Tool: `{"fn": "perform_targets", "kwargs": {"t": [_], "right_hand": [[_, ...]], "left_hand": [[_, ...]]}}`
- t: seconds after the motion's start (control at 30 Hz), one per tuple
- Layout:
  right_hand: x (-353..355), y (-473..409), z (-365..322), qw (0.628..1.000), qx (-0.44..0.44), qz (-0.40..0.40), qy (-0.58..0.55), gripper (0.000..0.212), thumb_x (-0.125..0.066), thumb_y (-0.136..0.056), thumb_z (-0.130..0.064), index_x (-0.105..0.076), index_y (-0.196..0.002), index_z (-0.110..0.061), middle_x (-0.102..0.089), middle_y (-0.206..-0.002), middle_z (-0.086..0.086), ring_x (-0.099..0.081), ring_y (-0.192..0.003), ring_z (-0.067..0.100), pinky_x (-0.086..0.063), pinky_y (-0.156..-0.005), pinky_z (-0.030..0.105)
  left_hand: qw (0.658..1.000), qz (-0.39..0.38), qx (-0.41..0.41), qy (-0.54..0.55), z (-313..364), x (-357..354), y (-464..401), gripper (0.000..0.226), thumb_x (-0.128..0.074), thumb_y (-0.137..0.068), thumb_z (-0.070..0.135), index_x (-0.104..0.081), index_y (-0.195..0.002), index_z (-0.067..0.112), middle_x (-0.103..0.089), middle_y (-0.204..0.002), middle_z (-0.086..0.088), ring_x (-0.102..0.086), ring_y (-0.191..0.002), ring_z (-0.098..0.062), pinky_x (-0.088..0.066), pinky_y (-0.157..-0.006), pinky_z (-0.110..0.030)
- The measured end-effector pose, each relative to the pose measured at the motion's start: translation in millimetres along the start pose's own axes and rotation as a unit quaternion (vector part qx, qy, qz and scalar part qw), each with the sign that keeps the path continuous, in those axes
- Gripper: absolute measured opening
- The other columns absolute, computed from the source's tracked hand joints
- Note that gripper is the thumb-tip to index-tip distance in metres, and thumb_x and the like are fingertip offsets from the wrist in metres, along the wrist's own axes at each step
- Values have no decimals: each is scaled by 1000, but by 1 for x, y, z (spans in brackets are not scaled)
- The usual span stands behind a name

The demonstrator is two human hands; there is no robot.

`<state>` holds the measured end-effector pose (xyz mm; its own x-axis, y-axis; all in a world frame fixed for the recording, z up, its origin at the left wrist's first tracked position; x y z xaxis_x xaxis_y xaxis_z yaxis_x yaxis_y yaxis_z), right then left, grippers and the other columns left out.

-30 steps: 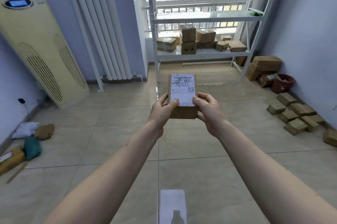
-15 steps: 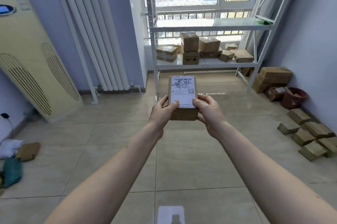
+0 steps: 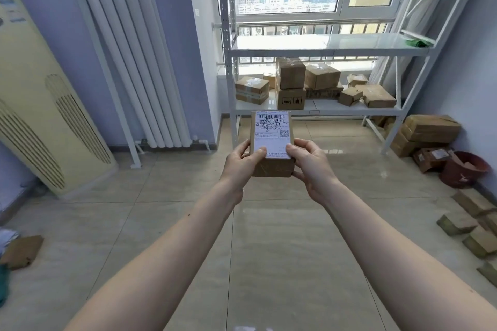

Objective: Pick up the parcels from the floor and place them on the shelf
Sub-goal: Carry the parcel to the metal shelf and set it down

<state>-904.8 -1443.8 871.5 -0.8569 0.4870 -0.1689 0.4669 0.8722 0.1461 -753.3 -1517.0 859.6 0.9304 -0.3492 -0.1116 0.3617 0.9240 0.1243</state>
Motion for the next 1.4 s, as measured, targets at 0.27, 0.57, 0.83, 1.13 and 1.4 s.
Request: {"fn": "perform_targets", "kwargs": {"t": [0.27, 0.57, 0.83, 1.13, 1.4], "right_hand": [[-31, -125, -15, 1000, 5, 14, -4, 42, -62, -95, -19, -48, -134, -9, -67, -127, 9, -68, -97, 15, -56, -88, 39], [-31, -261, -22, 1000, -8, 25, 5, 44, -62, -95, -21, -48, -136, -10, -67, -128, 9, -69, -99, 17, -57, -83, 36], [-29, -404, -56, 1000, 1, 9, 18, 41, -63, -94, -21, -51, -133, -11, -70, -121, 5, -69, -91, 10, -54, -68, 27], [-42, -543, -73, 1000, -11, -8, 15, 35, -64, -94, -19, -53, -126, -11, -71, -119, 6, -70, -89, 13, -57, -84, 39], [-68, -680, -87, 1000, 0, 2, 18, 40, -63, -95, -19, -52, -131, -9, -70, -121, 10, -71, -97, 20, -60, -77, 36]], "left_hand": [[1000, -23, 0, -17, 26, 7, -132, 44, -67, -90, 25, -57, -133, 25, -74, -107, 4, -68, -109, -22, -48, -105, -44], [999, -35, 17, -14, 31, -10, -266, 37, -67, -90, 26, -59, -126, 29, -75, -94, 14, -69, -100, -16, -50, -103, -42], [1000, -21, 13, -14, 52, -36, -398, 52, -68, -89, 30, -52, -139, 25, -72, -112, 3, -67, -106, -16, -48, -106, -42], [1000, -2, 10, 0, 67, -43, -534, 43, -69, -89, 26, -58, -131, 25, -76, -96, 11, -73, -79, -2, -57, -84, -29], [1000, -17, 1, -21, 86, -39, -674, 43, -68, -89, 29, -60, -131, 26, -72, -111, 1, -66, -109, -20, -49, -104, -45]]}}
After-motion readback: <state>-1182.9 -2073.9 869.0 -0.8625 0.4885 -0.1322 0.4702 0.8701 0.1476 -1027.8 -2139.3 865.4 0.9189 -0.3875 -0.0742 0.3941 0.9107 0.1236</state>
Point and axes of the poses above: each hand's wrist, its own y-axis away from the middle knuckle, its own x-axis out of the back of the hand, z = x × y, the point moved 9 cm from there along -y, towards the middle knuckle
